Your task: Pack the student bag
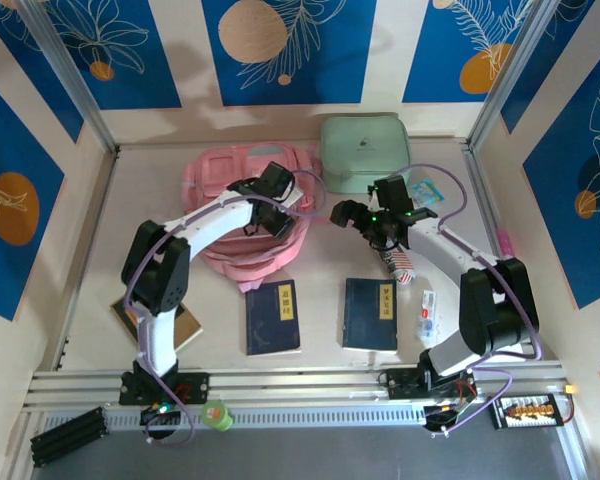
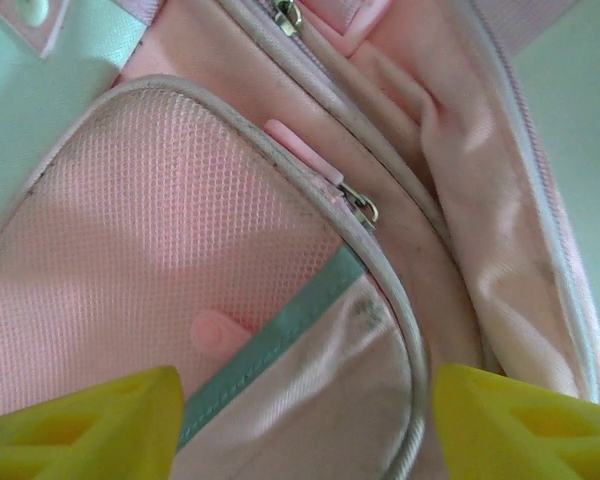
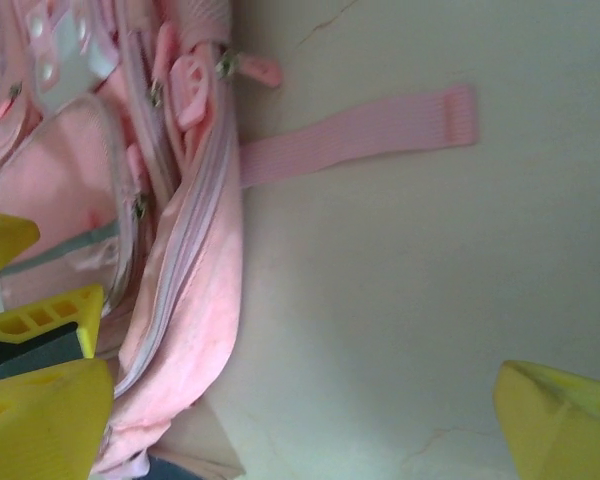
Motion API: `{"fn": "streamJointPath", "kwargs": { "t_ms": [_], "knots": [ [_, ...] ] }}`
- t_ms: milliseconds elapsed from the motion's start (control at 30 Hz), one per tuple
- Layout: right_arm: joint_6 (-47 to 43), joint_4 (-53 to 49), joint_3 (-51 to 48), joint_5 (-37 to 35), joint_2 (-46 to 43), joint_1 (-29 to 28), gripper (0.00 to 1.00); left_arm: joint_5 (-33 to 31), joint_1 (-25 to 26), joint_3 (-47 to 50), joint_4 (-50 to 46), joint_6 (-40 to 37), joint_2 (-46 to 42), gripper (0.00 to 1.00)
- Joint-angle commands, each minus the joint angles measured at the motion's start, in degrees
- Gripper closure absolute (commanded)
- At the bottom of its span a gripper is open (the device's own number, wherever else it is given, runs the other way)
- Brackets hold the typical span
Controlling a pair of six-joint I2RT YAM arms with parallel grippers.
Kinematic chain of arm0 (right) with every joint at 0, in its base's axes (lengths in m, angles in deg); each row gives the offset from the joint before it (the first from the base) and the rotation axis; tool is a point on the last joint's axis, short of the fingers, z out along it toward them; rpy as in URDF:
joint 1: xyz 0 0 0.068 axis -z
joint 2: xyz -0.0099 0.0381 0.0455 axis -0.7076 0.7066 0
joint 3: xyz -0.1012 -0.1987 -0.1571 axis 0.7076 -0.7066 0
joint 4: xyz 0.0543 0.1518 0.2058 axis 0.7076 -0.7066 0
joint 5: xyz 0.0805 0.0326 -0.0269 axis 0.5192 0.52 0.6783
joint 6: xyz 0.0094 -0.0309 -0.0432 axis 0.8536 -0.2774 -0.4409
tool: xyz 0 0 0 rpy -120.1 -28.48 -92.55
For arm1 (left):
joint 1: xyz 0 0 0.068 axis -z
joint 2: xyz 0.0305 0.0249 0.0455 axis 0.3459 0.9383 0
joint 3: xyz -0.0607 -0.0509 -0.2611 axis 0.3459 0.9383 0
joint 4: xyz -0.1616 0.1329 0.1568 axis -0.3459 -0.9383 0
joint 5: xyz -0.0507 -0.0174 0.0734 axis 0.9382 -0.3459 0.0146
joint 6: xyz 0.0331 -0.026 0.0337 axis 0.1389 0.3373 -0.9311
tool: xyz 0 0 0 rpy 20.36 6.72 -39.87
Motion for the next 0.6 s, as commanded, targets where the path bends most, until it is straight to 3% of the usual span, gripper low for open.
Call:
{"fn": "streamJointPath", "kwargs": {
  "t_ms": [0,200,433,567],
  "knots": [
    [1.12,-0.13,-0.94,-0.19,-2.01,1.44,0.03,-1.98,1.08,-4.0,-5.13,-0.51,2.61,0.35],
    [1.82,-0.31,-1.15,-0.28,-2.02,2.36,0.04,-1.62,2.49,-5.7,-5.34,-1.61,5.2,0.32],
    [3.1,-0.62,-0.9,0.07,-0.63,2.57,0.05,-11.12,3.43,-6.86,-4.09,-1.36,7.52,0.45],
    [3.57,-0.6,-0.68,0.16,-0.25,2.72,0.05,-13.09,3.82,-7.5,-4.83,-1.29,8.62,0.48]
  ]
}}
